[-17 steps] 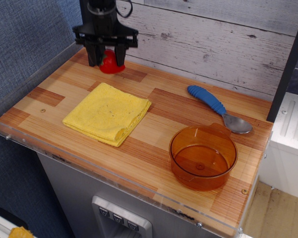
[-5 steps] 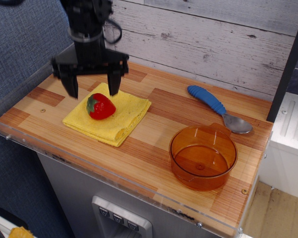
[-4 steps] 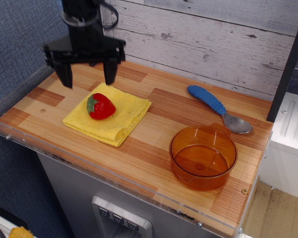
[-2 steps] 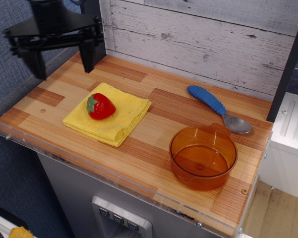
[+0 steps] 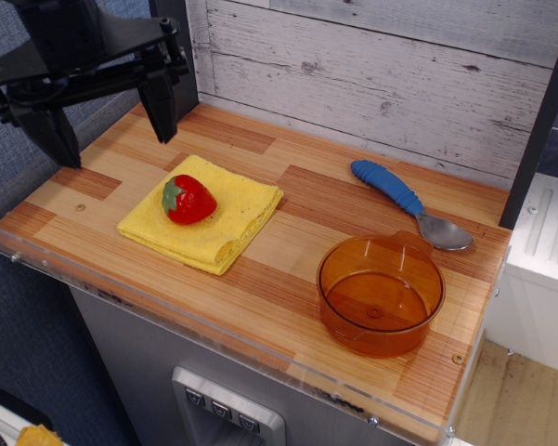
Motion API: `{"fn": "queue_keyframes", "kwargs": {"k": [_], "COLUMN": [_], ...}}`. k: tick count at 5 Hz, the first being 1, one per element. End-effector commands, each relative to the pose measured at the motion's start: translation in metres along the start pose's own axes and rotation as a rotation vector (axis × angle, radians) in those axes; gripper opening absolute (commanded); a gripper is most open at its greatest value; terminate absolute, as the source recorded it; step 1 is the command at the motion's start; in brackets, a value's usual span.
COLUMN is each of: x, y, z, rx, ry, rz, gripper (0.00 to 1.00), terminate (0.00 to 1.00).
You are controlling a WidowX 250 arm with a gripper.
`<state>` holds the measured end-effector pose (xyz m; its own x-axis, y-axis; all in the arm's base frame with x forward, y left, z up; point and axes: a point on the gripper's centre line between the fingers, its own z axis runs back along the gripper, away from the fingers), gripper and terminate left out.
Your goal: Move the strawberry on top of the napkin
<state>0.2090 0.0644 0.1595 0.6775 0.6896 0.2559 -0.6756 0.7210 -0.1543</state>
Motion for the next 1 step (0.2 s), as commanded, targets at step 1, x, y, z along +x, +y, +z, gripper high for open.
{"fn": "queue_keyframes", "kwargs": {"k": [1], "x": [-0.0109], "y": [-0.0004], "z": [0.0049], "rx": [-0.023], "ry": [0.016], "rz": [-0.002], "gripper": [1.0], "terminate": [1.0]}}
